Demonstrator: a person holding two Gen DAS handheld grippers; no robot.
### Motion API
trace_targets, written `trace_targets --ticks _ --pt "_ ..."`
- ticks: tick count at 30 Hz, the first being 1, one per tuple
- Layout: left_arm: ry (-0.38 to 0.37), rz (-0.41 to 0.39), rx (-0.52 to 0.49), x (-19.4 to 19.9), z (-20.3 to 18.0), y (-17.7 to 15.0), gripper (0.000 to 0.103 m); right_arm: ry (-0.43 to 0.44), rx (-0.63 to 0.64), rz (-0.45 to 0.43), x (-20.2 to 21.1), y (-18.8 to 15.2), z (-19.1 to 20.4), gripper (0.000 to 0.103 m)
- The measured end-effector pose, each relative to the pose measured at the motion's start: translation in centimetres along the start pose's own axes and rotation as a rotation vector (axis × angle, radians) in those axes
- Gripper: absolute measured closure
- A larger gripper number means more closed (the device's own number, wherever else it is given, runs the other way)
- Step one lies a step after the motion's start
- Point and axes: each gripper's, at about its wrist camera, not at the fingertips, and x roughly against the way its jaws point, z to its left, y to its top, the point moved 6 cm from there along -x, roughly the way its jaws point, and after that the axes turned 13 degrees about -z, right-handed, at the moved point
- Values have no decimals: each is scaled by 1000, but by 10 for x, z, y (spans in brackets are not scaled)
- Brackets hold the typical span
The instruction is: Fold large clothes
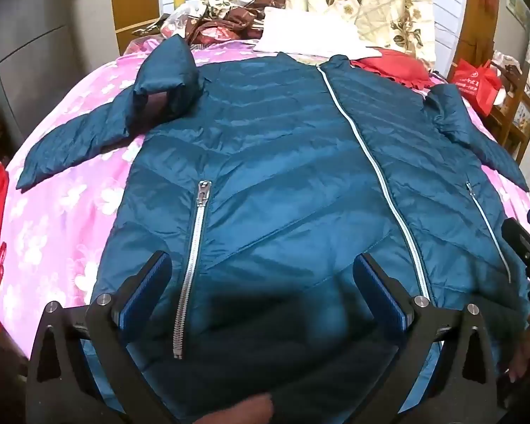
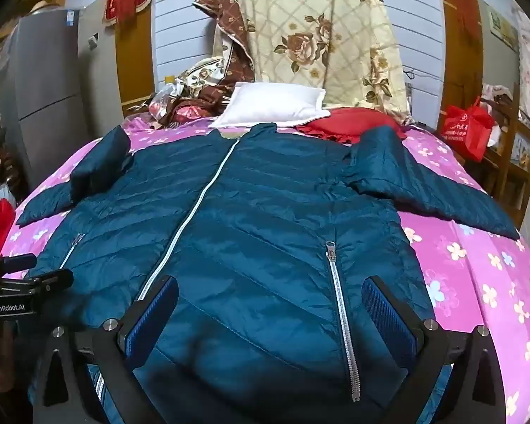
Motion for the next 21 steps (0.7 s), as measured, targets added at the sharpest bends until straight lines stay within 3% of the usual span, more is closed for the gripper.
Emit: trace_targets --ticks 21 --pt "-2 -20 -14 3 2 5 0 -8 -47 -35 9 5 -12 0"
